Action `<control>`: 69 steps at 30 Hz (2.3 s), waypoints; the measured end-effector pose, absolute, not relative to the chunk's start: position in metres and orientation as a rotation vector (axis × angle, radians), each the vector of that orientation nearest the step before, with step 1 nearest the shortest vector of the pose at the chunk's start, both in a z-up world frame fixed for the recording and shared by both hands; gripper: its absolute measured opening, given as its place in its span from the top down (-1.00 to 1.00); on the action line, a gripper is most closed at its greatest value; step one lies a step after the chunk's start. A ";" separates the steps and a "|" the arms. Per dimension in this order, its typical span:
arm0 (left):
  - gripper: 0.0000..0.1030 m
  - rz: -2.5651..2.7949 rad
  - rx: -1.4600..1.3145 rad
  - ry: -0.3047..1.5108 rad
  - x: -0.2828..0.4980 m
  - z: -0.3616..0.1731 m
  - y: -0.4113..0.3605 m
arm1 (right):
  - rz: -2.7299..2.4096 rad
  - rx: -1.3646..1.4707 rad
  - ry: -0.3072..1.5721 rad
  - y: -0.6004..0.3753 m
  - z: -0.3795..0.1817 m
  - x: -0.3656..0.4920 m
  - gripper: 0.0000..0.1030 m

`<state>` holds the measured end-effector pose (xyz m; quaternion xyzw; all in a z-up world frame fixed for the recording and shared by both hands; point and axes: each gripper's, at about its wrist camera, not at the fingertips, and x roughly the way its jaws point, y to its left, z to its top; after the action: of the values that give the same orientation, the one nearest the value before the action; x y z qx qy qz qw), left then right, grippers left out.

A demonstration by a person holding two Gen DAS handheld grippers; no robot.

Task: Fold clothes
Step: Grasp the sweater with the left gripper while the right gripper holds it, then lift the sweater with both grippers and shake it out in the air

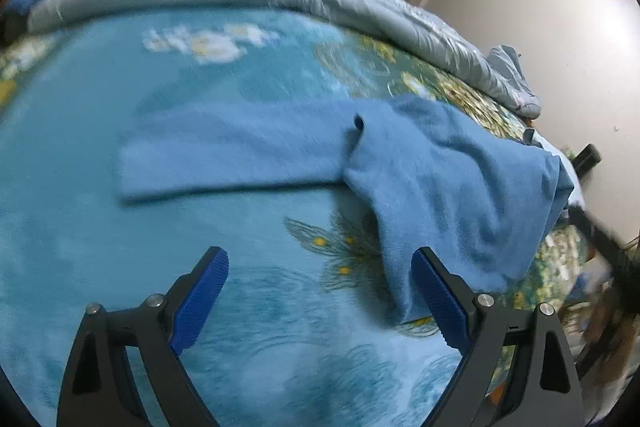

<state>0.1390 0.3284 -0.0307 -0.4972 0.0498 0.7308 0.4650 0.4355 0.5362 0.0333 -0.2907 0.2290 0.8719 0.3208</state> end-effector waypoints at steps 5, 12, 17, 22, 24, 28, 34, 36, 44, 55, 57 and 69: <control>-0.51 1.676 -1.292 0.036 0.144 -0.049 0.345 | 2.327 -0.870 0.642 0.511 0.007 0.432 -0.19; 0.94 1.530 -1.302 -0.012 0.157 -0.047 0.363 | 2.446 -0.903 0.598 0.477 0.006 0.413 -0.19; 0.94 1.410 -1.205 -0.036 0.182 -0.007 0.379 | 2.576 -0.905 0.522 0.445 0.017 0.400 -0.19; 0.94 1.308 -1.130 -0.020 0.206 0.033 0.397 | 2.603 -0.900 0.487 0.430 0.018 0.388 -0.19; 0.94 1.288 -1.113 0.002 0.214 0.041 0.401 | 2.604 -0.863 0.513 0.431 0.020 0.388 -0.19; 0.94 1.248 -1.097 0.015 0.223 0.049 0.399 | 2.572 -0.755 0.662 0.442 0.020 0.395 -0.19; 0.94 1.222 -1.123 0.016 0.222 0.040 0.401 | 2.484 -0.713 0.829 0.473 0.014 0.409 0.78; 0.89 1.207 -1.134 0.012 0.219 0.035 0.399 | 2.443 -0.697 0.825 0.485 0.016 0.417 0.80; 0.32 1.465 -1.048 0.249 0.189 0.021 0.392 | 2.285 -0.586 0.777 0.540 0.035 0.472 0.80; 0.32 1.538 -0.610 0.850 0.220 -0.006 0.457 | 2.147 -0.540 0.761 0.583 0.043 0.524 0.80; 0.32 1.512 -0.563 0.877 0.224 -0.007 0.453 | 2.142 -0.536 0.768 0.592 0.045 0.527 0.80; 0.03 1.445 -0.345 1.076 0.268 -0.033 0.443 | 2.146 -0.514 0.786 0.625 0.050 0.517 0.80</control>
<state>0.2682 0.4433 -0.0326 -0.1491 0.4659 0.6253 0.6080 0.5175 0.6250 0.0498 -0.2020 0.3091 0.8440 0.3890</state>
